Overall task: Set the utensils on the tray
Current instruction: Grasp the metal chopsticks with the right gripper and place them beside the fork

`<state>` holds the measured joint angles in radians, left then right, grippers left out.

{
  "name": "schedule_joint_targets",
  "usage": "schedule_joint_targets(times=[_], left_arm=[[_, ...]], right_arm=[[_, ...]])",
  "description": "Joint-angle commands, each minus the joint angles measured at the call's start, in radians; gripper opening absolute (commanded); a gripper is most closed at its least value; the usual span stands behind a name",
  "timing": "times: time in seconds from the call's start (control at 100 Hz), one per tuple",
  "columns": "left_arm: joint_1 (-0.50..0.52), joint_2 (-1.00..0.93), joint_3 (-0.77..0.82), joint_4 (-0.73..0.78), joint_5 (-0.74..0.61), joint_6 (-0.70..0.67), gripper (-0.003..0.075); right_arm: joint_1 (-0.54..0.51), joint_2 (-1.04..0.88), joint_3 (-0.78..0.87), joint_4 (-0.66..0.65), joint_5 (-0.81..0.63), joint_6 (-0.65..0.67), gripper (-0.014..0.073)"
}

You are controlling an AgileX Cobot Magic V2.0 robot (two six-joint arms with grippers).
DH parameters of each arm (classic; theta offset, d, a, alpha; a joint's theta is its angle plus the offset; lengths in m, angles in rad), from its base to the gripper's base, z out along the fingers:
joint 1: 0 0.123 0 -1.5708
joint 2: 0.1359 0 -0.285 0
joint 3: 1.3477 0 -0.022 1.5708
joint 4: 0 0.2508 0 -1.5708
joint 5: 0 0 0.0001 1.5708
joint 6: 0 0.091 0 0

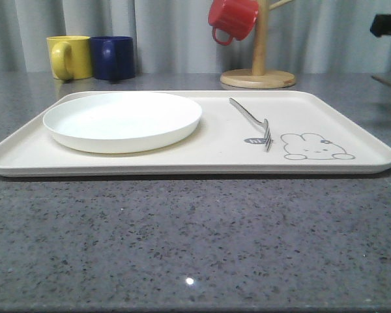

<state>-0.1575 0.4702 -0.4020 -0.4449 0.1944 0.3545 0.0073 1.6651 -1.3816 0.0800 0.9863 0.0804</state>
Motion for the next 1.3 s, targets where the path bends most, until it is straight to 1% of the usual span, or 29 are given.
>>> schedule_joint_targets(times=[0.0,0.13,0.26,0.4,0.48,0.61,0.96,1.02,1.09,1.23,1.29], left_arm=[[-0.005,0.005,-0.028,-0.009,-0.076,0.000,-0.0019],[-0.005,0.005,-0.028,-0.009,-0.076,0.000,-0.0019],[-0.005,0.005,-0.028,-0.009,-0.076,0.000,-0.0019],[-0.005,0.005,-0.028,-0.009,-0.076,0.000,-0.0019],[-0.005,0.005,-0.028,-0.009,-0.076,0.000,-0.0019],[-0.005,0.005,-0.028,-0.009,-0.076,0.000,-0.0019],[-0.005,0.005,-0.028,-0.009,-0.076,0.000,-0.0019],[-0.005,0.005,-0.028,-0.009,-0.076,0.000,-0.0019],[-0.005,0.005,-0.028,-0.009,-0.076,0.000,-0.0019],[-0.005,0.005,-0.028,-0.009,-0.076,0.000,-0.0019],[-0.005,0.005,-0.028,-0.009,-0.076,0.000,-0.0019]], right_arm=[[0.050,-0.087,-0.043,0.012,-0.021,0.042,-0.0057],[0.158,-0.101,-0.043,0.006,-0.061,0.111,-0.0057],[0.271,-0.089,-0.043,-0.032,-0.122,0.192,-0.0057],[0.354,-0.058,-0.043,-0.086,-0.185,0.298,-0.0057],[0.379,-0.031,-0.043,-0.102,-0.200,0.337,-0.0057],[0.397,0.006,-0.043,-0.103,-0.213,0.349,-0.0057],[0.398,0.075,-0.043,-0.102,-0.199,0.365,-0.0051],[0.398,0.075,-0.043,-0.102,-0.196,0.365,-0.0024],[0.398,0.075,-0.043,-0.102,-0.190,0.365,0.0045],[0.398,0.075,-0.043,-0.102,-0.182,0.365,0.0253],[0.398,0.075,-0.043,-0.102,-0.182,0.365,0.0321]])
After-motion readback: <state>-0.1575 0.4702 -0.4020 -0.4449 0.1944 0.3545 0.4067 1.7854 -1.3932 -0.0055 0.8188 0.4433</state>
